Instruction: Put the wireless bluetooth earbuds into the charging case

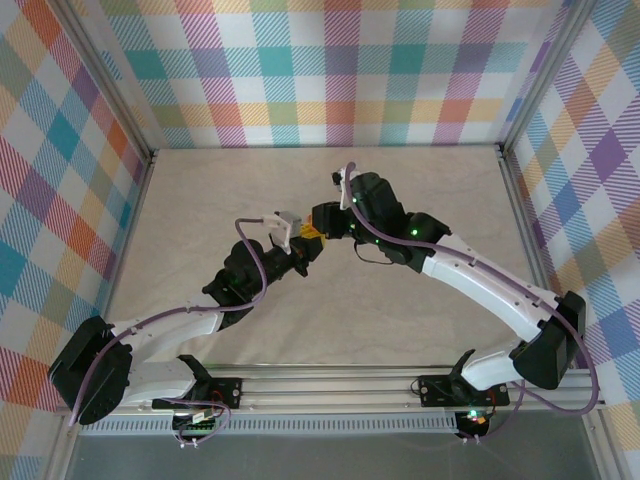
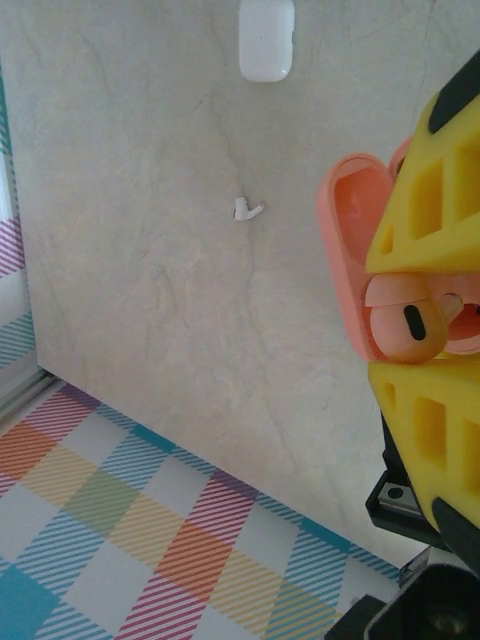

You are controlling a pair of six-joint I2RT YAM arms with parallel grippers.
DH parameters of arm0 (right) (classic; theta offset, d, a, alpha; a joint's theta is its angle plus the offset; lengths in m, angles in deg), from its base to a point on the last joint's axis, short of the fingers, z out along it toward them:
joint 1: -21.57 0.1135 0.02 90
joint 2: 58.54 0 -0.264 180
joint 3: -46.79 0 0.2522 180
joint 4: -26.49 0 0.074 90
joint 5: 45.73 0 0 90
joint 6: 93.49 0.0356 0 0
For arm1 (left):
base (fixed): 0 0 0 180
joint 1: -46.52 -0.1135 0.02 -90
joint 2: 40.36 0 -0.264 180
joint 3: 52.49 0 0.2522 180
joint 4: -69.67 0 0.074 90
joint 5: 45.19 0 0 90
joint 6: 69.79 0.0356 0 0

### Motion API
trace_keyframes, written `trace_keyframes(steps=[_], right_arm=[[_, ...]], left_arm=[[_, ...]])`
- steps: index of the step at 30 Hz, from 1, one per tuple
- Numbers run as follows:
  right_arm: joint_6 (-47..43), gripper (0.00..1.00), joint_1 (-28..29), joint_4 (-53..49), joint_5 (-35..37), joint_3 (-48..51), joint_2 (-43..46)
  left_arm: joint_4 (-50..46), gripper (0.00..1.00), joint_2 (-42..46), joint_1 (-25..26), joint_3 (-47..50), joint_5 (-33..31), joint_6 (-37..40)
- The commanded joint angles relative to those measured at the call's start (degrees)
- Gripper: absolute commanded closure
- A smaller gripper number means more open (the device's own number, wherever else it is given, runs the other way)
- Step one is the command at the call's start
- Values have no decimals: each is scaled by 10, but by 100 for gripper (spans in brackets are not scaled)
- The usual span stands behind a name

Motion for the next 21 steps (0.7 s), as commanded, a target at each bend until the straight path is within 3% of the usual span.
trace_keyframes(steps=[1,21], right_arm=[[17,75,7,28,-7,2,6],[54,75,16,48,22,31,3]], left_arm=[[40,100,1,5,-21,-7,-7],[72,100,-8,5,-14,-14,-23]])
